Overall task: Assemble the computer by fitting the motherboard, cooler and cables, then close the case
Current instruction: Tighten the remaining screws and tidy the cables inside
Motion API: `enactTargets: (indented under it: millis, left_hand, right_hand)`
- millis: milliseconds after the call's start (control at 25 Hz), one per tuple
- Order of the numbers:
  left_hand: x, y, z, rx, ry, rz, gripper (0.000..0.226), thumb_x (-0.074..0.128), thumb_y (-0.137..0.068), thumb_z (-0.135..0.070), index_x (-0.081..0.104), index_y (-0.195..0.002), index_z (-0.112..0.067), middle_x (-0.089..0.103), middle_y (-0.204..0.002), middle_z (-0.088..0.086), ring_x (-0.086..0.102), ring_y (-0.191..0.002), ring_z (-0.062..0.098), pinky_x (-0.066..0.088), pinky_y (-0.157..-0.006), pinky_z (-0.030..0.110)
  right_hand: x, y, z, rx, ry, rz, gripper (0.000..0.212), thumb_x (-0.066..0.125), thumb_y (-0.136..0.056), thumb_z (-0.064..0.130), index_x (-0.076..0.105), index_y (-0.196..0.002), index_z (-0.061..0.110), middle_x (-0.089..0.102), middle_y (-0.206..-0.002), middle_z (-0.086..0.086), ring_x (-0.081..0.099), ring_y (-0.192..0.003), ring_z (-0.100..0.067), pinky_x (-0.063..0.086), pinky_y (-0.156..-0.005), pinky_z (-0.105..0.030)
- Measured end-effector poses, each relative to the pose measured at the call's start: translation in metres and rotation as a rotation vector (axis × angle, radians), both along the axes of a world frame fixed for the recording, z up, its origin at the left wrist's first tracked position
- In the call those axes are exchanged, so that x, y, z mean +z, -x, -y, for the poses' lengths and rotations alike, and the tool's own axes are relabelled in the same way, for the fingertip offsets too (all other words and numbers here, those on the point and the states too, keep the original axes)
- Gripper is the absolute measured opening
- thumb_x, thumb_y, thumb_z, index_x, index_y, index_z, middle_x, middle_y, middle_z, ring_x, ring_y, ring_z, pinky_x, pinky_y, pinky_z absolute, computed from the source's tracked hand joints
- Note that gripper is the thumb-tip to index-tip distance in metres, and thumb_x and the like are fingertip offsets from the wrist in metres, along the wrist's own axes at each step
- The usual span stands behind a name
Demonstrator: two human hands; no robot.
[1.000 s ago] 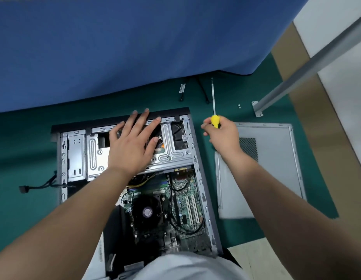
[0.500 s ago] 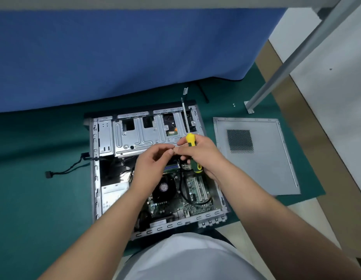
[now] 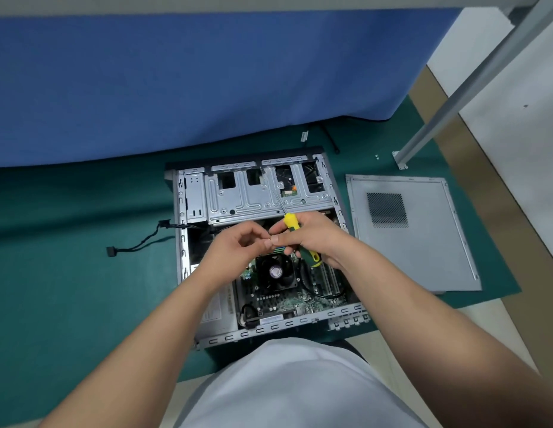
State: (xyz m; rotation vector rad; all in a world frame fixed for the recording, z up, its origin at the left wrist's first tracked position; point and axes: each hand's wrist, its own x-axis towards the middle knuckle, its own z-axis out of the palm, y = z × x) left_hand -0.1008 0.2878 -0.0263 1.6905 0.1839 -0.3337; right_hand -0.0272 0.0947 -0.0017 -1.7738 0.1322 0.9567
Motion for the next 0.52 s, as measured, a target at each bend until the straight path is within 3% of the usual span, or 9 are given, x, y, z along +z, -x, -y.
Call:
enactTargets:
  millis: [160,280,360,440,520]
  left_hand:
    - [0.000,0.000,-0.003,0.047,0.044,-0.036,0.013,0.074,-0.094,-0.013,0.071,-0.085,-0.023,0.078,-0.089,0.005,0.077,-0.089,0.017,0.054,-0.077,0.021]
    - [0.000,-0.004,-0.007,0.128,0.081,-0.089,0.011,0.069,-0.089,-0.010,0.069,-0.082,-0.018,0.076,-0.083,0.010,0.070,-0.077,0.017,0.050,-0.066,0.016]
    - [-0.001,-0.008,-0.010,0.177,0.107,-0.151,0.012,0.064,-0.085,-0.010,0.066,-0.077,-0.018,0.074,-0.077,0.009,0.061,-0.069,0.015,0.046,-0.059,0.019]
    - [-0.003,-0.013,-0.013,0.210,0.116,-0.220,0.014,0.063,-0.084,-0.008,0.063,-0.074,-0.018,0.074,-0.077,0.010,0.056,-0.064,0.014,0.044,-0.058,0.022]
    - [-0.005,-0.018,-0.015,0.235,0.121,-0.271,0.015,0.064,-0.083,-0.006,0.061,-0.073,-0.016,0.074,-0.078,0.012,0.056,-0.063,0.014,0.044,-0.059,0.025]
  right_hand:
    - [-0.002,-0.002,-0.008,0.028,0.009,-0.008,0.023,0.084,-0.084,0.019,0.075,-0.106,0.016,0.079,-0.088,-0.006,0.069,-0.067,-0.011,0.053,-0.057,-0.024]
    - [-0.003,-0.013,-0.015,0.051,0.018,0.029,0.018,0.073,-0.094,0.028,0.069,-0.107,0.016,0.079,-0.087,-0.005,0.061,-0.057,-0.009,0.048,-0.050,-0.023]
    - [-0.002,-0.030,-0.018,0.113,0.179,0.185,0.018,0.066,-0.096,0.032,0.060,-0.107,0.020,0.076,-0.080,-0.001,0.060,-0.056,-0.011,0.047,-0.051,-0.025]
    - [0.001,-0.051,-0.020,0.254,0.415,0.430,0.020,0.060,-0.095,0.032,0.050,-0.105,0.018,0.068,-0.084,0.001,0.062,-0.069,-0.019,0.044,-0.055,-0.030]
    - [0.002,-0.071,-0.021,0.433,0.598,0.669,0.021,0.062,-0.093,0.030,0.050,-0.108,0.020,0.057,-0.092,0.003,0.059,-0.085,-0.024,0.040,-0.061,-0.033]
